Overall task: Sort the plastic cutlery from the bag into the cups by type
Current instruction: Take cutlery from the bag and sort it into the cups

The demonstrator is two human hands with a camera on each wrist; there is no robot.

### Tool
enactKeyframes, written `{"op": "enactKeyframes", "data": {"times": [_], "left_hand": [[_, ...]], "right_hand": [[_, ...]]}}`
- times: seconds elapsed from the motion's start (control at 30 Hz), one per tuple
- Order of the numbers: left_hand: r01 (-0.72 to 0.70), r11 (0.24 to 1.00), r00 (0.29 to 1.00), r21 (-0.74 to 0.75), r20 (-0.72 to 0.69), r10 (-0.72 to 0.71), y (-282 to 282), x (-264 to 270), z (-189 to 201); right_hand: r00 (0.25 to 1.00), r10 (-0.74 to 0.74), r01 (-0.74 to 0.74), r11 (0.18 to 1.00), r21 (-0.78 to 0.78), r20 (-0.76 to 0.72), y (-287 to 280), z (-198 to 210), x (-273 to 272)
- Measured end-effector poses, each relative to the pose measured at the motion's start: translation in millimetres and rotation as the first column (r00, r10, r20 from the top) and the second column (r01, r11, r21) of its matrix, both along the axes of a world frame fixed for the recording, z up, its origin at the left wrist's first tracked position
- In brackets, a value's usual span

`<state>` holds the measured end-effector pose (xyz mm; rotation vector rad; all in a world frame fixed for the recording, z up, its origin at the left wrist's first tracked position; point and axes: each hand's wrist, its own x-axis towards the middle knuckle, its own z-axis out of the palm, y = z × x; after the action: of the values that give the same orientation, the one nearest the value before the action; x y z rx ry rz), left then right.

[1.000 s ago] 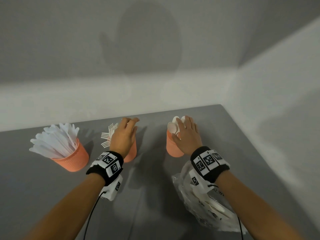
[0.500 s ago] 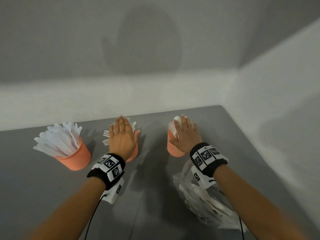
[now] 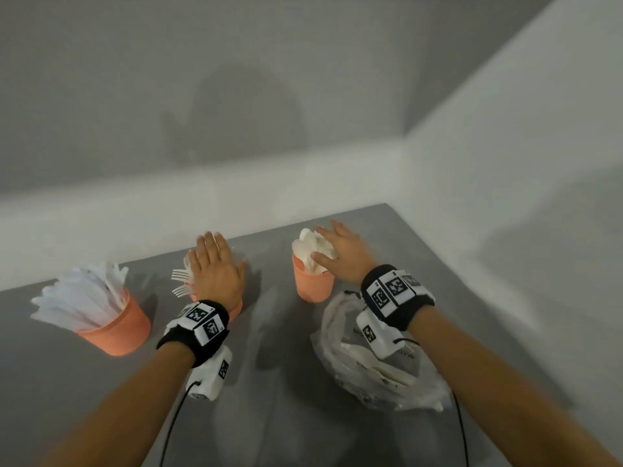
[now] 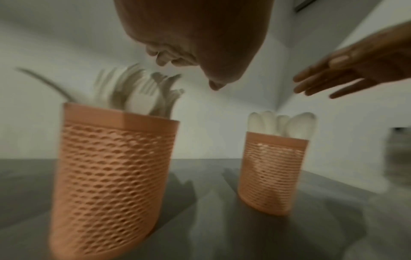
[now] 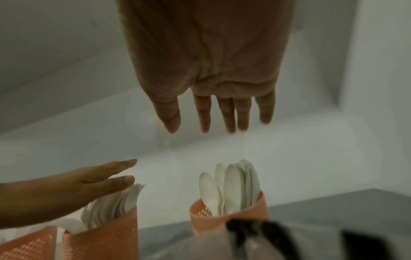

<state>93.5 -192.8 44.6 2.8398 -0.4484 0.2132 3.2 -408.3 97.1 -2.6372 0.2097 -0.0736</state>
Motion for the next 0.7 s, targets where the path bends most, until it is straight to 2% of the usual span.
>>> {"op": "enactKeyframes", "data": {"times": [0.07,0.13,0.2,0.27,0.33,0.4,0.5,0.6,0.7], "left_hand": [[0.127,0.990,0.990,-0.068,0.068,-0.123,-13,-14,6],[0.284,0.938,0.959,-0.199,0.044,-0.281,-30,-32,15],[0.370,0.843,0.908,-0.391,-0.042,-0.418,-50,-51,19],[0.352,0.736,0.853,-0.578,-0.125,-0.506,-69,-74,23],[0.328,0.698,0.801,-0.637,-0.204,-0.563,-85,-93,16],[0.368,0.718,0.766,-0.591,-0.245,-0.594,-95,-103,1],[0.370,0.816,0.745,-0.444,-0.382,-0.546,-97,-113,-17],[0.359,0.869,0.699,-0.340,-0.518,-0.492,-90,-124,-23],[0.339,0.884,0.649,-0.324,-0.600,-0.468,-84,-131,-19]], "right_hand": [[0.996,-0.011,-0.006,0.981,0.192,0.086,-3,8,-17],[0.998,-0.005,-0.012,0.969,0.245,0.068,-5,15,-35],[0.994,0.049,-0.029,0.980,0.198,-0.096,-8,16,-53],[0.943,0.104,-0.071,0.991,0.114,-0.316,-10,8,-71],[0.876,0.092,-0.116,0.993,-0.021,-0.474,-10,-5,-88],[0.806,0.035,-0.121,0.987,-0.107,-0.591,-10,-24,-104],[0.709,0.029,-0.144,0.984,-0.104,-0.705,-10,-55,-126],[0.762,-0.005,-0.114,0.983,-0.142,-0.647,-5,-80,-143],[0.833,-0.066,-0.038,0.984,-0.176,-0.549,4,-91,-146]]}}
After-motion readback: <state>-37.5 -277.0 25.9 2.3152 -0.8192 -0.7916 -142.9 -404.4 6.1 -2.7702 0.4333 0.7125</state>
